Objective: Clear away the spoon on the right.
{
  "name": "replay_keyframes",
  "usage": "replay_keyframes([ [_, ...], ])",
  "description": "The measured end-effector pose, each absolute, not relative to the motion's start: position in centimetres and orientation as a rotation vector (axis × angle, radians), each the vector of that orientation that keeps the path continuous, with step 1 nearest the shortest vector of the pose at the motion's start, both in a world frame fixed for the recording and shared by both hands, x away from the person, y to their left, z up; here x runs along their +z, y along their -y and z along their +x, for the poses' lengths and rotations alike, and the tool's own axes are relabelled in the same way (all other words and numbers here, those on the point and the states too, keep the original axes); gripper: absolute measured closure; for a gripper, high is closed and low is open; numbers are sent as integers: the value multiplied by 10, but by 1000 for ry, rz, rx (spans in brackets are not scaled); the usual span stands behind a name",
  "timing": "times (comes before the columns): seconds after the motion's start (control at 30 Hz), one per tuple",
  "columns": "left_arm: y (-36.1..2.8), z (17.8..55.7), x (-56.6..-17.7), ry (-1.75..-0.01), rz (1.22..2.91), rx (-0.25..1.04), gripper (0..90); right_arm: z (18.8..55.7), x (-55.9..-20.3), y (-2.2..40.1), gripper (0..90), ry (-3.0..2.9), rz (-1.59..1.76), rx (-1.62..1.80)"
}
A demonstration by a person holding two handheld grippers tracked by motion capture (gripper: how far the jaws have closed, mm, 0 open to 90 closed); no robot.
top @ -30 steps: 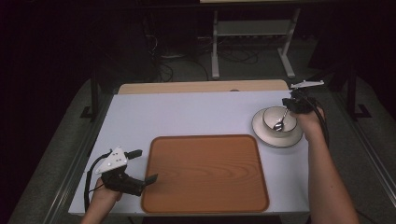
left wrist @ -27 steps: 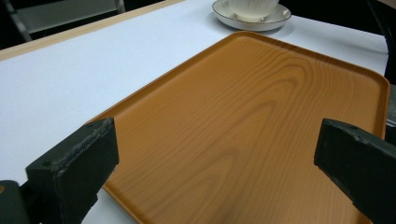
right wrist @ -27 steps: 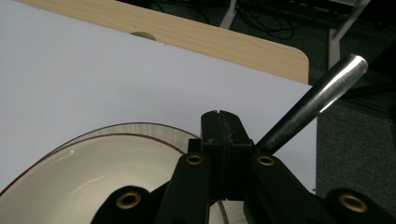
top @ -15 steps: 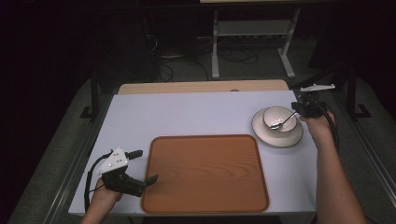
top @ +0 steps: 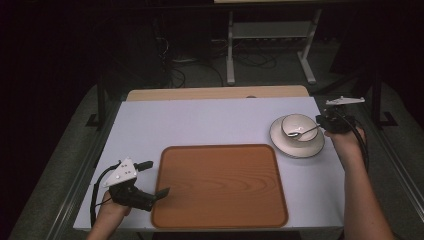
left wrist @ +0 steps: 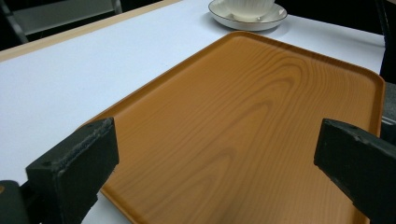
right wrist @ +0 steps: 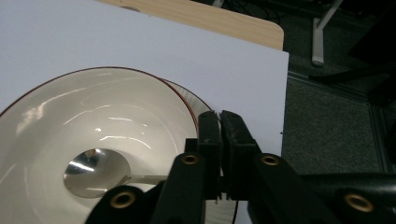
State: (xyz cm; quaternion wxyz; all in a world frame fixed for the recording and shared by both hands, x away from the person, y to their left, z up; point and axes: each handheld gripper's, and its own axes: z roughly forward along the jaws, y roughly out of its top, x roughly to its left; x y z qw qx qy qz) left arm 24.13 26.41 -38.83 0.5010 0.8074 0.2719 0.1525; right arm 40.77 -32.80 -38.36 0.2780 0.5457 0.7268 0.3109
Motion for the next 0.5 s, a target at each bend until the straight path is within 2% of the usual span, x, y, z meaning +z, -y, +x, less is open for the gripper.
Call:
replay_keyframes([
  [0.03, -264, 241, -388, -657, 1951, 369, 0, 405, -382, 328, 735, -1932, 1461, 866],
  [0.07, -264, 241, -388, -657, 1951, 369, 0, 405, -382, 328, 735, -1932, 1461, 866],
  [0.17, -263, 241, -388, -654, 1954, 370, 0, 395, -372, 325, 535, -1899, 1458, 977],
  [0.5, -262, 240, -387, -645, 1956, 367, 0, 365, -375, 320, 431, -1855, 1485, 1049],
])
